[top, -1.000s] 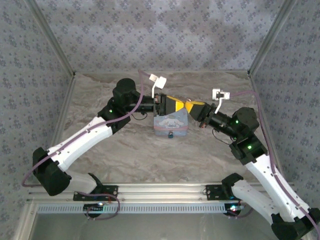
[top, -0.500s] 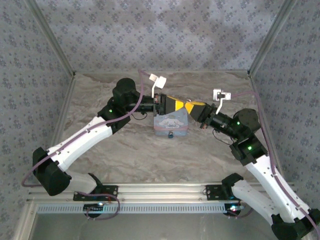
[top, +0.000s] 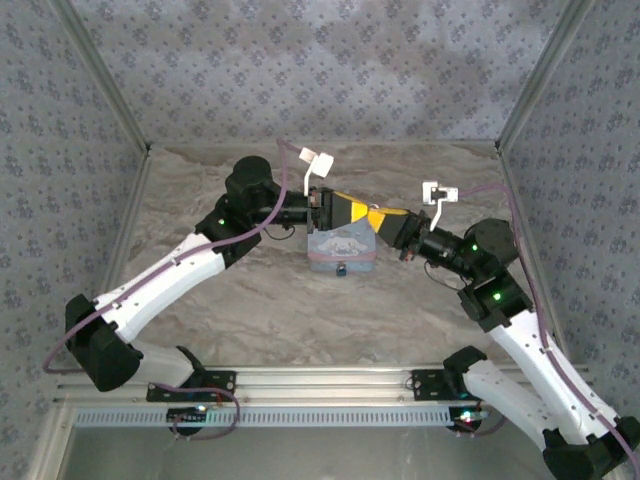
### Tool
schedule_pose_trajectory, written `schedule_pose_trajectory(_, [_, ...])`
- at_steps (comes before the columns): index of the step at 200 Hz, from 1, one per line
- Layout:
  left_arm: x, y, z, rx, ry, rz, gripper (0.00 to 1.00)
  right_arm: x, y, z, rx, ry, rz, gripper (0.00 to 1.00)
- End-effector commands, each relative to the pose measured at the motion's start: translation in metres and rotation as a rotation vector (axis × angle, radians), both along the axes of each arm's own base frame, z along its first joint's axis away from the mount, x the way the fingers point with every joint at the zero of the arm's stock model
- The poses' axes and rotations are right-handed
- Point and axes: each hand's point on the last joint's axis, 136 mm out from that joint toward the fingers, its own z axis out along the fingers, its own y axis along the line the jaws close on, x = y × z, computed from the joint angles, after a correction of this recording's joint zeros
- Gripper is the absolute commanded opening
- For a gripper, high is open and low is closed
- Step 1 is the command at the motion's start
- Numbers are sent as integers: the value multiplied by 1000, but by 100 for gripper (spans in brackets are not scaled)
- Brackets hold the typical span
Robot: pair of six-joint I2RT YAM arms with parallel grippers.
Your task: Unlock a padlock with a key
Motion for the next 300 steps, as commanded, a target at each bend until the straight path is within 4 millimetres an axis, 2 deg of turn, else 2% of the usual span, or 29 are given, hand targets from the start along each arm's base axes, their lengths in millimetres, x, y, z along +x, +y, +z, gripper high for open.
schedule_pose_trajectory(1, [-10, 2, 23, -48, -60, -33, 19, 0, -5, 4, 24, -8, -18, 0])
schedule_pose_trajectory(27, [-11, 3, 20, -44, -57, -33, 15, 3, -9, 5, 35, -5, -34, 0])
schedule_pose_trajectory(63, [-12, 4, 22, -42, -66, -32, 2, 4, -8, 3, 34, 3, -27, 0])
schedule_pose_trajectory(100, [-12, 4, 21, -39, -71, -32, 0, 4, -8, 1, 24, 11, -27, 0])
schedule_pose_trajectory(110, [-12, 4, 20, -36, -73, -32, 0, 4, -10, -2, 10, 18, -35, 9])
schedule_pose_trajectory(130, [-10, 4, 16, -10, -73, -22, 0, 5, -21, -5, -25, 27, -89, 38])
schedule_pose_trajectory(138, [-10, 4, 14, 0, -71, -21, 0, 4, -26, -4, -39, 24, -113, 43])
schedule_pose_trajectory(157, [-9, 3, 11, 21, -62, -22, 0, 2, -34, -1, -62, 12, -139, 43])
schedule_pose_trajectory(190, [-8, 1, 6, 50, -51, -28, 0, -3, -32, 1, -100, -6, -118, 45])
schedule_pose_trajectory(204, [-9, 0, 1, 88, -45, -35, 0, -5, -32, 2, -138, 0, -113, 34])
schedule_pose_trajectory(217, [-9, -1, -9, 152, -33, -40, 0, -9, -30, 8, -172, -37, -91, 34])
schedule_pose_trajectory(232, [-7, 0, -25, 260, 4, -42, 0, -6, -32, 7, -237, -26, -108, 42])
schedule_pose_trajectory(265, [5, 10, -94, 623, 140, -19, 0, 17, -47, -18, -345, 112, -236, 41])
schedule_pose_trajectory(283, [9, 16, -121, 725, 177, 7, 0, 30, -54, -44, -398, 212, -290, 40])
schedule_pose_trajectory(300, [12, 25, -143, 829, 197, 30, 0, 37, -62, -82, -498, 353, -327, 38])
